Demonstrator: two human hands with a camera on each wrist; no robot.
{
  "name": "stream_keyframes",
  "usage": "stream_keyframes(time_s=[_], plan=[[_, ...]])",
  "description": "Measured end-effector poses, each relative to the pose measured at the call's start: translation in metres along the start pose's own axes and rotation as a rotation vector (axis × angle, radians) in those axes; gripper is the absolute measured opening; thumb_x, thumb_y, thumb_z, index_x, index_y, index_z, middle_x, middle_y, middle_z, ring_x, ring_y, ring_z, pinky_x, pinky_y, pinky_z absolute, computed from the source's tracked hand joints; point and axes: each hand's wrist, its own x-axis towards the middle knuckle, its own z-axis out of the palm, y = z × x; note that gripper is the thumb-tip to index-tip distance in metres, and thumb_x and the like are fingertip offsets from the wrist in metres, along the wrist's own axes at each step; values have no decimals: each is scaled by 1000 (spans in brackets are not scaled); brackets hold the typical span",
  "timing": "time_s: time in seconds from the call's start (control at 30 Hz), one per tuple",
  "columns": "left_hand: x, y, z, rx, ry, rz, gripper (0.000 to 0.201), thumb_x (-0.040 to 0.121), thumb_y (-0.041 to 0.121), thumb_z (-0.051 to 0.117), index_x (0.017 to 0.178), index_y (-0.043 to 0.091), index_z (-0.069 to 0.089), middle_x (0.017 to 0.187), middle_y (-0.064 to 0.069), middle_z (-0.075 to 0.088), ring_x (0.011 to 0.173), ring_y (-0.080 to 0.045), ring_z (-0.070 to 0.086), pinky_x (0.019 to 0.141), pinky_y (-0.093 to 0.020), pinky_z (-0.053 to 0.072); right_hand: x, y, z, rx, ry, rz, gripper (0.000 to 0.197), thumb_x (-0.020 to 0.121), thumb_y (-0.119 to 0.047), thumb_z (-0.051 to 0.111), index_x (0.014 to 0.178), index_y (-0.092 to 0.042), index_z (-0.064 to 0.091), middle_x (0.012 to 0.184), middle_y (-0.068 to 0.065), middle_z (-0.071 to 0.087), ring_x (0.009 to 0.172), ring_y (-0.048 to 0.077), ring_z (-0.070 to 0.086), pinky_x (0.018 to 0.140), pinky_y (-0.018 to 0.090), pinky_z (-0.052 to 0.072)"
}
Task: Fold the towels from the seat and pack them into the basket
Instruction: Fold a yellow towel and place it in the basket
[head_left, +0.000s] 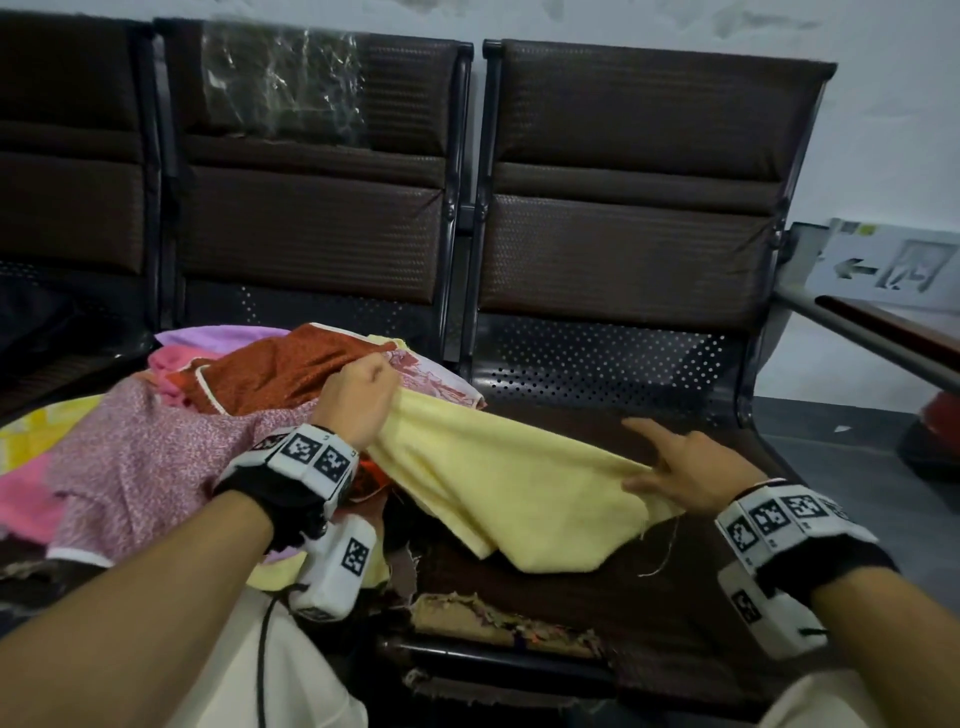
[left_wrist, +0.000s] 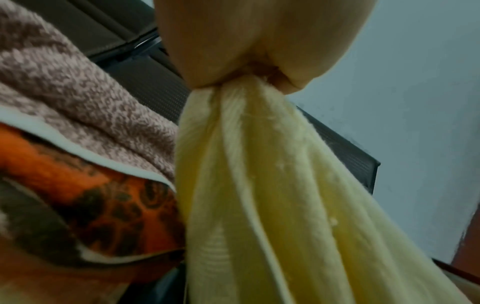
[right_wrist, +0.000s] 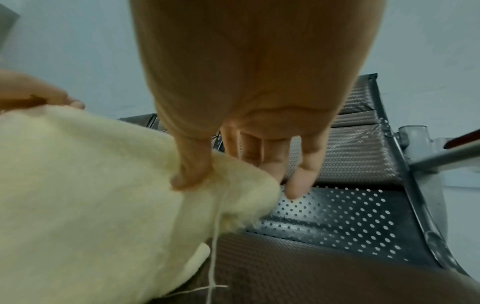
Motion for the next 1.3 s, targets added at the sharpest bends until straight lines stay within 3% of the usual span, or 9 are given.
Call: stream_keyframes(time_s=[0.17, 0.37, 0.57, 0.77, 0.87, 1.0, 1.1, 1.2, 1.3], plan=[[-7, -3, -1, 62, 7, 52, 20, 91, 17, 45, 79, 9, 57, 80, -10, 62, 84, -29, 56, 68, -32, 34, 2, 1, 1, -114, -32, 38, 24, 85, -38, 65, 107, -30, 68, 111, -4, 60, 105, 17, 56, 83, 32, 47], [-3, -16, -6, 129, 64, 138, 23, 87, 3, 47, 97, 8, 67, 107, -10, 65, 105, -26, 57, 88, -28, 39, 3, -7, -1, -74, 98, -35, 25, 70, -38, 79, 72, -31, 55, 99, -13, 45, 96, 7, 45, 76, 25, 40], [2, -29, -10, 132, 165, 149, 23, 87, 2, 44, 96, 9, 64, 102, -9, 60, 100, -27, 55, 86, -33, 41, 2, -14, 2, 121, 54, -196, 22, 81, -20, 70, 80, -30, 51, 85, -7, 59, 82, 11, 57, 72, 28, 50], [4, -31, -14, 142, 221, 184, 20, 85, -1, 42, 88, 9, 59, 95, -8, 54, 89, -26, 53, 77, -34, 40, 7, -13, 4, 24, -118, -312, 22, 89, -14, 59, 106, -28, 62, 99, -14, 53, 96, 5, 51, 85, 21, 42], [6, -30, -16, 139, 292, 205, 18, 85, -5, 43, 85, 3, 59, 94, -14, 56, 87, -29, 53, 76, -30, 36, 5, -12, 4, -14, -86, -322, 15, 86, -15, 59, 84, -30, 61, 82, -15, 53, 80, 6, 52, 72, 18, 39], [10, -34, -21, 122, 340, 176, 18, 87, -6, 43, 85, 2, 59, 94, -16, 57, 89, -27, 52, 72, -20, 28, -1, -6, 0, 388, -99, -276, 10, 88, -23, 63, 82, -31, 67, 78, -5, 70, 72, 5, 66, 69, 23, 55], [9, -38, -22, 142, 338, 179, 17, 88, -4, 43, 86, 2, 59, 94, -15, 56, 89, -28, 51, 71, -21, 28, 1, -5, 2, 169, -128, -234, 17, 89, -42, 60, 76, -35, 67, 72, -14, 67, 70, -4, 61, 63, 12, 44], [8, -38, -20, 180, 333, 161, 15, 89, 0, 44, 87, 4, 58, 95, -14, 55, 88, -28, 51, 71, -30, 32, 6, 0, 4, 108, -27, -145, 16, 82, -44, 68, 73, -32, 69, 70, -14, 65, 69, -2, 57, 59, 13, 39], [8, -39, -21, 176, 334, 143, 14, 90, 1, 45, 88, 5, 58, 94, -12, 53, 88, -28, 51, 71, -31, 33, 10, 4, 5, 341, 256, -22, 16, 69, -25, 83, 64, -26, 67, 66, -9, 65, 67, 7, 60, 55, 16, 40]])
